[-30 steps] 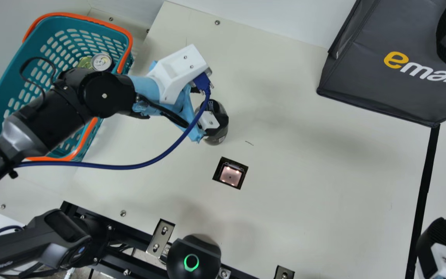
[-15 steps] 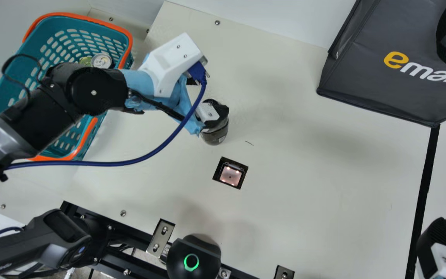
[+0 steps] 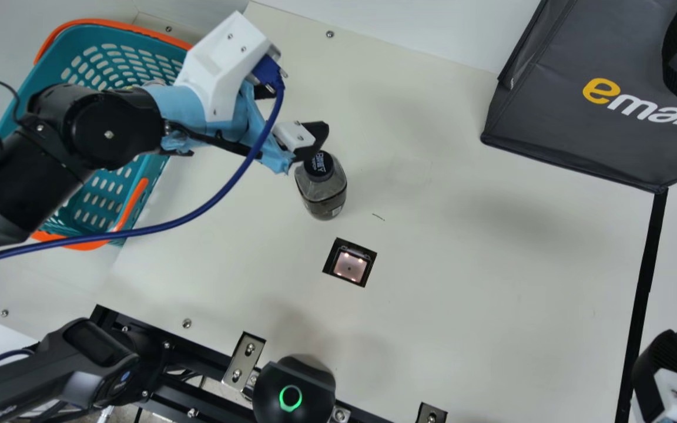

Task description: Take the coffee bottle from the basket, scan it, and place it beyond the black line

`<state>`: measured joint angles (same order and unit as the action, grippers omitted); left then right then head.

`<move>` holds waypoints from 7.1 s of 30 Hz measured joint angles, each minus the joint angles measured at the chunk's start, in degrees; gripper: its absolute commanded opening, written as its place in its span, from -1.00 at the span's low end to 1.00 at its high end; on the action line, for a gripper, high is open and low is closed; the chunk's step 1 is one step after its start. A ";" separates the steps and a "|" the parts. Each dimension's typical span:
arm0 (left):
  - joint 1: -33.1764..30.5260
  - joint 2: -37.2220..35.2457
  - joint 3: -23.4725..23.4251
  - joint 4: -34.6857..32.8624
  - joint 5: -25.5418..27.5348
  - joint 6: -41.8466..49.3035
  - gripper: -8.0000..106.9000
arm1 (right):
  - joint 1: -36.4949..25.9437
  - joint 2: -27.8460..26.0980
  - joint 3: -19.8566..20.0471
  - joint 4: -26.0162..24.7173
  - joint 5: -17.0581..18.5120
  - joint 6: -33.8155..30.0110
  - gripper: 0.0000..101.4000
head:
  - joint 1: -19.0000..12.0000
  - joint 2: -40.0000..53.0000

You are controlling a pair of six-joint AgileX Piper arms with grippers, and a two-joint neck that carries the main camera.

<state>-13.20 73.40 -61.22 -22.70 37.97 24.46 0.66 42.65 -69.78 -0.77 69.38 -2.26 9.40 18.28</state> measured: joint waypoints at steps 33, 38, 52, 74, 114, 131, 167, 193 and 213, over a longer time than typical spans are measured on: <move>8.59 -9.74 7.52 13.45 -12.76 -8.05 0.71 | 0.00 0.00 0.00 0.00 0.00 0.00 0.79 | 0.00 0.00; 8.97 -9.97 7.98 16.53 -14.14 -10.50 0.71 | 0.00 0.00 0.00 0.00 0.00 0.00 0.79 | 0.00 0.00; 9.20 -10.08 7.86 22.30 -15.63 -16.71 0.71 | 0.00 0.00 0.00 0.00 0.00 0.00 0.79 | 0.09 -5.45; 9.47 -9.98 7.30 22.08 -13.92 -19.43 0.71 | 0.00 0.00 0.00 0.00 0.00 0.00 0.79 | 0.00 -19.78; 3.12 -13.98 7.41 9.65 -7.31 -10.19 0.71 | 0.00 0.00 0.00 0.00 0.00 0.00 0.79 | 0.09 -19.86; -8.71 -13.10 5.70 14.38 -3.03 -15.92 0.71 | 0.00 0.00 0.00 0.00 0.00 0.00 0.79 | 0.00 -19.86; -27.53 -1.10 0.12 41.79 3.55 -53.13 0.71 | 0.00 0.00 0.00 0.00 0.00 0.00 0.79 | 0.00 -19.86; -26.99 2.21 1.44 42.41 5.97 -58.39 0.71 | 0.00 0.00 0.00 0.00 0.00 0.00 0.79 | 0.00 -19.86; -26.85 2.92 1.95 40.81 6.19 -59.16 0.71 | 0.00 0.00 0.00 0.00 0.00 0.00 0.79 | 0.00 -19.86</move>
<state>-40.05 76.32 -59.27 18.11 44.16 -34.70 0.66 42.65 -69.78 -0.77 69.38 -2.26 9.40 -1.58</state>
